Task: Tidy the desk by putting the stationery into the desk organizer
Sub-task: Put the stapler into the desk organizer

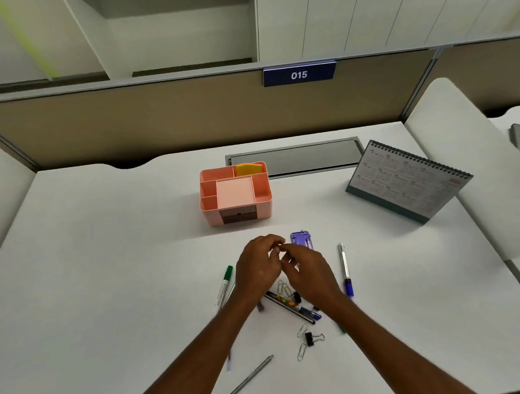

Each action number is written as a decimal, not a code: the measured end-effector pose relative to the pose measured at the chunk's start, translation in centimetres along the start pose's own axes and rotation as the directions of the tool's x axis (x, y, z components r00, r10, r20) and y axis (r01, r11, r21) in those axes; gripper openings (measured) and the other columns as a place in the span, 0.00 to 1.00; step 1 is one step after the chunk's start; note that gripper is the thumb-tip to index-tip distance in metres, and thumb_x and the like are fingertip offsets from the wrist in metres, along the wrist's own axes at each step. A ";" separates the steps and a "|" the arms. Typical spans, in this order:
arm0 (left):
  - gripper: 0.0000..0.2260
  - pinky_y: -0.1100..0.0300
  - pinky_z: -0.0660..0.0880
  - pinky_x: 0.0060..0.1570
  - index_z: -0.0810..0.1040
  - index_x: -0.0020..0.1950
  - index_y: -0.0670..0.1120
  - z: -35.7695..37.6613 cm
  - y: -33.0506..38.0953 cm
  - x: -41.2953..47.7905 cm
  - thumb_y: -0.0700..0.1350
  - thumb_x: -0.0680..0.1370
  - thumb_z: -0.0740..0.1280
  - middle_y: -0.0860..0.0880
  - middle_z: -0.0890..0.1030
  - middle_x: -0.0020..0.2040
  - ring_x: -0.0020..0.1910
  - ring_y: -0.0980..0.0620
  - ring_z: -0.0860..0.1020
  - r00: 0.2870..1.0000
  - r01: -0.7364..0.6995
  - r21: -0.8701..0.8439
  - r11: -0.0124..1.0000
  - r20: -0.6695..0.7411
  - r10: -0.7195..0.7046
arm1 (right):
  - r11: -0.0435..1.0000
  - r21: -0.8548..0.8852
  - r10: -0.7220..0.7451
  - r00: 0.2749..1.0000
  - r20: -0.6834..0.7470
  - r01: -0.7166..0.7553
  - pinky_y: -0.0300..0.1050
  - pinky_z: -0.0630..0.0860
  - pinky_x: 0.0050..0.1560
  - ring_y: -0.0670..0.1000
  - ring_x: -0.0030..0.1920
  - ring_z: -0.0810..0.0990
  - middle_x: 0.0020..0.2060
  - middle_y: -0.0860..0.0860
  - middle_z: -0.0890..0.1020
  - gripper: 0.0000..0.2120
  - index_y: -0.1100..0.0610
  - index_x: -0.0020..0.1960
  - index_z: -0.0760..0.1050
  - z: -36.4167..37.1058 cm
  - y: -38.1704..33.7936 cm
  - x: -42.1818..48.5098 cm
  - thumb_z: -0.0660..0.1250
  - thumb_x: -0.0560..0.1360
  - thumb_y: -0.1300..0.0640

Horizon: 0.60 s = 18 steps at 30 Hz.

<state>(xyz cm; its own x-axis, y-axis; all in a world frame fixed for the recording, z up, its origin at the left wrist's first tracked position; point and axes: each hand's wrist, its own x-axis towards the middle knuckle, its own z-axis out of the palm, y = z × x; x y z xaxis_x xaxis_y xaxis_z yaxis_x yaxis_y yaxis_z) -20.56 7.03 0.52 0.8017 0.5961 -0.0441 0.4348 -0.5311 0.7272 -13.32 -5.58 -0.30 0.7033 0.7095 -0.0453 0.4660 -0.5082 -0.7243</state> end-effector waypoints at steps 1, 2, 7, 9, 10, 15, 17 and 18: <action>0.11 0.55 0.80 0.60 0.83 0.62 0.51 0.5 0.2 -0.1 0.42 0.83 0.67 0.54 0.85 0.59 0.58 0.54 0.82 1.000 0.011 -0.002 1.000 0.021 -0.011 | 1.000 0.011 0.022 1.000 -0.005 -0.022 0.41 0.80 0.52 0.44 0.48 0.81 0.51 0.45 0.84 0.14 0.49 0.67 0.78 0.0 0.5 -0.5 0.66 0.82 0.51; 0.10 0.55 0.81 0.58 0.83 0.62 0.51 1.0 0.5 -0.1 0.43 0.83 0.67 0.53 0.85 0.58 0.56 0.54 0.82 0.999 0.026 -0.007 1.000 0.040 -0.025 | 0.999 0.018 0.045 0.999 -0.013 -0.045 0.43 0.81 0.53 0.44 0.48 0.81 0.51 0.45 0.84 0.15 0.49 0.67 0.78 -0.1 1.0 -0.9 0.67 0.82 0.51; 0.12 0.61 0.79 0.51 0.81 0.65 0.48 3.9 1.3 0.9 0.46 0.82 0.68 0.49 0.85 0.60 0.56 0.51 0.83 0.973 0.200 0.008 0.980 0.113 -0.200 | 0.989 -0.009 0.145 0.987 -0.070 -0.146 0.43 0.80 0.54 0.46 0.54 0.80 0.57 0.44 0.82 0.15 0.47 0.66 0.78 -0.9 4.0 -2.3 0.69 0.80 0.49; 0.15 0.62 0.76 0.51 0.80 0.68 0.46 5.0 1.5 1.8 0.47 0.81 0.69 0.47 0.84 0.64 0.59 0.49 0.83 0.950 0.281 -0.004 0.960 0.139 -0.278 | 0.984 -0.036 0.171 0.982 -0.079 -0.174 0.41 0.78 0.53 0.44 0.54 0.79 0.58 0.42 0.82 0.14 0.45 0.66 0.78 -1.4 5.1 -2.7 0.69 0.80 0.50; 0.16 0.62 0.74 0.50 0.80 0.68 0.46 5.5 1.6 2.2 0.48 0.81 0.70 0.47 0.84 0.64 0.60 0.49 0.82 0.940 0.316 -0.010 0.949 0.144 -0.311 | 0.982 -0.046 0.180 0.980 -0.083 -0.184 0.40 0.78 0.52 0.43 0.53 0.79 0.57 0.42 0.82 0.13 0.44 0.65 0.78 -1.6 5.5 -2.9 0.69 0.80 0.50; 0.17 0.61 0.75 0.48 0.81 0.66 0.45 7.2 1.7 3.9 0.50 0.80 0.72 0.47 0.84 0.63 0.57 0.49 0.83 0.904 0.413 -0.046 0.910 0.139 -0.403 | 0.976 -0.049 0.206 0.971 -0.120 -0.213 0.38 0.76 0.50 0.42 0.50 0.79 0.52 0.42 0.82 0.11 0.44 0.62 0.79 -2.4 6.9 -3.8 0.70 0.80 0.51; 0.17 0.62 0.76 0.46 0.81 0.66 0.44 7.5 1.7 4.3 0.50 0.80 0.72 0.46 0.84 0.62 0.55 0.49 0.83 0.897 0.431 -0.072 0.899 0.138 -0.419 | 0.978 -0.043 0.195 0.972 -0.129 -0.202 0.41 0.78 0.52 0.43 0.50 0.79 0.52 0.42 0.82 0.11 0.45 0.61 0.79 -2.7 7.1 -3.9 0.71 0.79 0.51; 0.16 0.61 0.78 0.44 0.82 0.65 0.44 7.7 1.7 4.5 0.50 0.80 0.73 0.46 0.85 0.60 0.54 0.49 0.84 0.891 0.447 -0.097 0.889 0.140 -0.433 | 0.978 -0.038 0.197 0.972 -0.132 -0.203 0.42 0.78 0.53 0.43 0.51 0.79 0.52 0.43 0.82 0.11 0.45 0.61 0.79 -2.8 7.2 -4.0 0.71 0.79 0.52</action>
<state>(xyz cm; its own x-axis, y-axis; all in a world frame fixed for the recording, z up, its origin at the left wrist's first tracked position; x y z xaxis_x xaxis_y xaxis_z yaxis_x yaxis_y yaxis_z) -13.06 4.17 -3.74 0.5828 0.6768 -0.4497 0.7056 -0.1470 0.6932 -11.25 -13.46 -3.37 0.8458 0.5248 -0.0957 0.3335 -0.6602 -0.6730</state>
